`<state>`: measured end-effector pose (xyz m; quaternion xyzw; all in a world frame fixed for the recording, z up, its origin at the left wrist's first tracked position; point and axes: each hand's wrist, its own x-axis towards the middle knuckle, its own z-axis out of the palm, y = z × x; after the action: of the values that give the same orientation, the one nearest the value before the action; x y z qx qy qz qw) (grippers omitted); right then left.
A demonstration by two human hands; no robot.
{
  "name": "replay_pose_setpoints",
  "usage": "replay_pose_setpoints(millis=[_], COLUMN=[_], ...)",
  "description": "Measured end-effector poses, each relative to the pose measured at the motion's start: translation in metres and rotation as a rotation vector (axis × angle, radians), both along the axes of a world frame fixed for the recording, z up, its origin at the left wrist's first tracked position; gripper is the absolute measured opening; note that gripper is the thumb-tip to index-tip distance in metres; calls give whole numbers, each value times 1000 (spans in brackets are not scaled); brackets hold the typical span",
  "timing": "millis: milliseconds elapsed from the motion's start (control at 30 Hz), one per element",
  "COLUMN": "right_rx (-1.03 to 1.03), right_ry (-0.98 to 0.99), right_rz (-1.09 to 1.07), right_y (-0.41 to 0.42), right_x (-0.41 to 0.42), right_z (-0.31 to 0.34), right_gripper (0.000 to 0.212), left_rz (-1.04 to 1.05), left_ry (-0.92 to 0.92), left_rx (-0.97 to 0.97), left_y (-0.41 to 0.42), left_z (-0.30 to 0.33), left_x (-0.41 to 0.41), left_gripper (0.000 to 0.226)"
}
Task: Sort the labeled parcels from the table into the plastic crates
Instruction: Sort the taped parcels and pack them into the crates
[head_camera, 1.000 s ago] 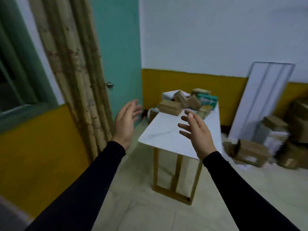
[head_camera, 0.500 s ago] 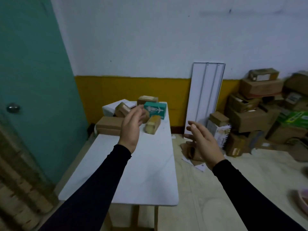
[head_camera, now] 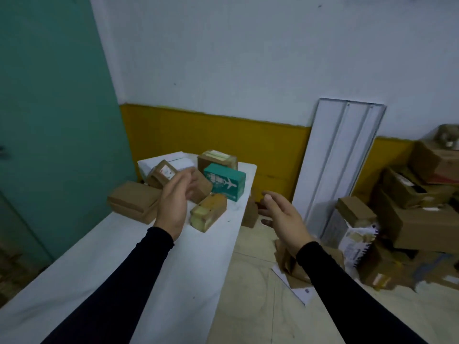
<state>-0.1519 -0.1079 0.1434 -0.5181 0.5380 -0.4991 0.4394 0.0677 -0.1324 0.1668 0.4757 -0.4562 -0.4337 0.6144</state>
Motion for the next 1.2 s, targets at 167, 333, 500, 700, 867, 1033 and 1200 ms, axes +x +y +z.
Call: replay_pose_setpoints(millis=[167, 333, 500, 700, 867, 1033, 1200], right_rx=[25, 43, 94, 151, 73, 114, 20], right_ry=[108, 185, 344, 525, 605, 675, 832], right_rz=[162, 235, 269, 374, 703, 1020, 903], right_y=[-110, -224, -322, -423, -483, -523, -563], right_x=[-6, -6, 1, 22, 44, 62, 63], right_z=[-12, -31, -46, -73, -106, -136, -143], right_gripper=[37, 35, 37, 31, 30, 31, 40], left_rz=[218, 282, 253, 292, 349, 435, 473], left_ry=[47, 69, -22, -136, -327, -372, -401], left_rx=[38, 78, 195, 342, 530, 791, 890], left_y=[-70, -157, -241, -310, -342, -358, -385], left_z=[-13, -36, -66, -105, -142, -163, -172], left_x=[-1, -10, -14, -23, -23, -39, -56], left_gripper=[28, 29, 31, 25, 39, 46, 48])
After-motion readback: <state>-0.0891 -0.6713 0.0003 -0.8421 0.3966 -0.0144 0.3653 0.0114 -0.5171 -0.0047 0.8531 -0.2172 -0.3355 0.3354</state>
